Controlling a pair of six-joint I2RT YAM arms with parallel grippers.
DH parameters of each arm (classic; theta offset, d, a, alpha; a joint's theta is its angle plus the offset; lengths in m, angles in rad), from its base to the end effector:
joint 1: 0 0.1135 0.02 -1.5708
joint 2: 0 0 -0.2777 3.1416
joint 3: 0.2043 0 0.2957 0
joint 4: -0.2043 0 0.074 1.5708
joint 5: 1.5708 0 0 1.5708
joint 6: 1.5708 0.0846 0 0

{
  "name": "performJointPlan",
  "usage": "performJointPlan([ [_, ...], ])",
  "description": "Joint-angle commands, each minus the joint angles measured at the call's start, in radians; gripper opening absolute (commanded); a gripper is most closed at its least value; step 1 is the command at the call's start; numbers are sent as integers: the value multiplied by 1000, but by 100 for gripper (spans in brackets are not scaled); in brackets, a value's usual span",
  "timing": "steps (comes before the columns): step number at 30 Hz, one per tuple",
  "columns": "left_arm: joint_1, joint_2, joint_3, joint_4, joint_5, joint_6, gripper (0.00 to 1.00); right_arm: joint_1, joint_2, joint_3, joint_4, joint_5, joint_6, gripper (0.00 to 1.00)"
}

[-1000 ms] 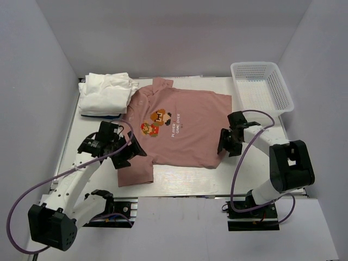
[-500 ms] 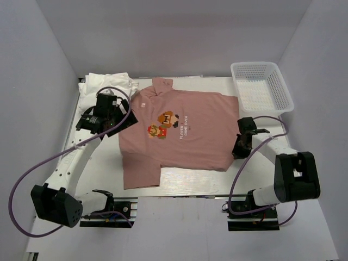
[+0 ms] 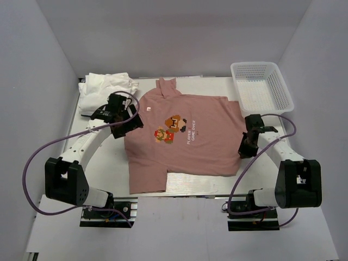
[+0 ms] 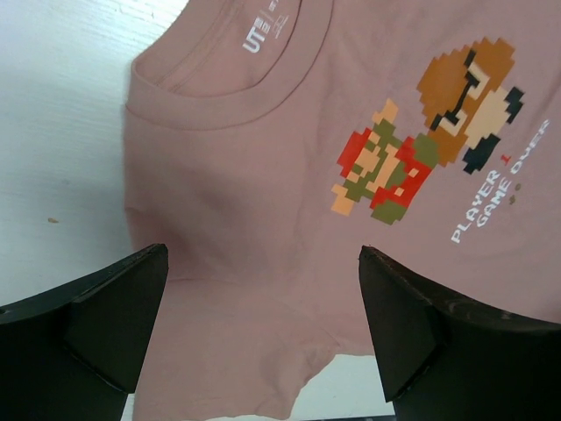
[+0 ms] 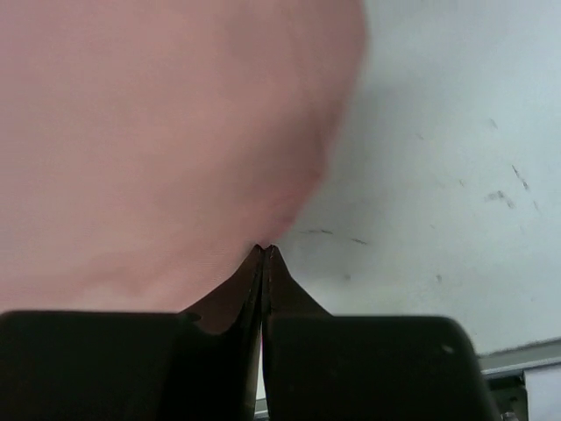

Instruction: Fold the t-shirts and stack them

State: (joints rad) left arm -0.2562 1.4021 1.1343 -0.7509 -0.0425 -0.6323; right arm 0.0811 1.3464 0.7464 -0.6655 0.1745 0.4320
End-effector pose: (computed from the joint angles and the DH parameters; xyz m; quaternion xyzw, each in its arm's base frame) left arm 0.3411 -0.0856 0.2335 -0.1855 0.9439 -0.0987 0.2548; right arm 0.2786 0.0079 0.1202 0.1849 0.9672 -0.0449 0.1684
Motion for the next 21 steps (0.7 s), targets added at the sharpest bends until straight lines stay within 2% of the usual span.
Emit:
performJointPlan([
  [1,3,-14,-40,42,29,8,100,22,-10,106,-11,-90,-51,0],
  [5,3,-23,-62,42,18,8,100,98,17,233,-6,-203,-53,0],
  [9,3,-23,-62,42,18,8,100,219,189,396,-6,-268,-38,0],
  [14,3,-32,-62,18,9,8,100,331,433,631,6,-265,-39,3],
  [16,3,-41,-73,9,9,8,100,364,561,791,-11,-263,-42,13],
  [18,3,-41,-82,-1,9,8,100,399,615,867,-26,-257,-52,29],
  [19,3,-52,-82,-1,18,8,100,411,688,968,-55,-247,-55,39],
  [21,3,-63,-93,-1,18,8,100,430,732,1030,-72,-241,-52,51],
])
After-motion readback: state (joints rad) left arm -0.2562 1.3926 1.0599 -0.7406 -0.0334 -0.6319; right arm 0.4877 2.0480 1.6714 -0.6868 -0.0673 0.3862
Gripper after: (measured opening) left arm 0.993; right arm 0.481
